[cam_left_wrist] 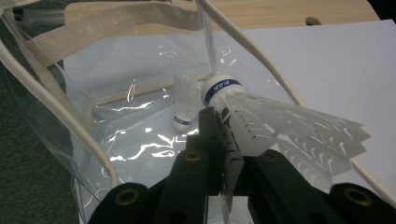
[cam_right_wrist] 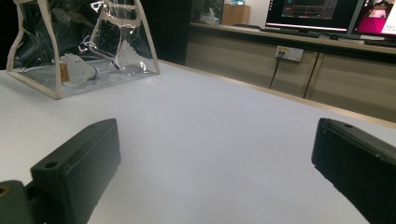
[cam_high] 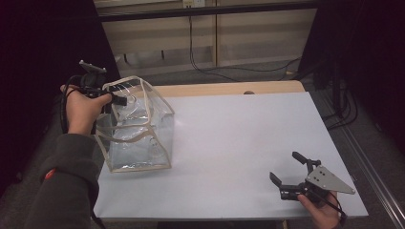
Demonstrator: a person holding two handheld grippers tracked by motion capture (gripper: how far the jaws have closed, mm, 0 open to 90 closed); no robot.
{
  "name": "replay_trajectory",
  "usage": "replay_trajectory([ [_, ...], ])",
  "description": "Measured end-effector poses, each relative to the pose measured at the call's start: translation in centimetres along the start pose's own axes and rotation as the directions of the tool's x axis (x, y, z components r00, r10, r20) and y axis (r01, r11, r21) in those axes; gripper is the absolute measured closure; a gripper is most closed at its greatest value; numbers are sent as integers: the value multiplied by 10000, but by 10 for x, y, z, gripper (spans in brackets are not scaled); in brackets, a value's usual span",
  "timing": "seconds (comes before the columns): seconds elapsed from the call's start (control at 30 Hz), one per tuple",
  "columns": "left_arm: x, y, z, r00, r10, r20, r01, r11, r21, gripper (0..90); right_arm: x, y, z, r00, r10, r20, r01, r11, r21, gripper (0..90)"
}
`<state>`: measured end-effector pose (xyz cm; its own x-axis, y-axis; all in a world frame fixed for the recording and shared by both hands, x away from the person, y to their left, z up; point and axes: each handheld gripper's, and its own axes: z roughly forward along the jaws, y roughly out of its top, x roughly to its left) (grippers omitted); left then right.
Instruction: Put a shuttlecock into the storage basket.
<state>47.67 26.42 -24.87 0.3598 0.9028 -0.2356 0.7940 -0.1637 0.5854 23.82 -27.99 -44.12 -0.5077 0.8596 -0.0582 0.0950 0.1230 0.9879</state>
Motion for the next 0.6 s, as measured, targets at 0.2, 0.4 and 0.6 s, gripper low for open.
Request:
replay_trajectory([
  [0.2, 3, -2, 5, 10000, -21, -31, 22, 10000, 78, 877, -1, 0, -1, 10000, -7, 20, 7, 10000, -22, 15],
  [0.4, 3, -3, 9, 10000, -10, -50, 10, 10000, 89, 876, 0, 0, 0, 10000, -31, -6, 31, 10000, 19, 15],
  [0.6, 3, -2, 11, 10000, -13, -31, 14, 9999, 141, 876, 0, 0, 0, 10000, 7, 6, -7, 10000, -7, 15],
])
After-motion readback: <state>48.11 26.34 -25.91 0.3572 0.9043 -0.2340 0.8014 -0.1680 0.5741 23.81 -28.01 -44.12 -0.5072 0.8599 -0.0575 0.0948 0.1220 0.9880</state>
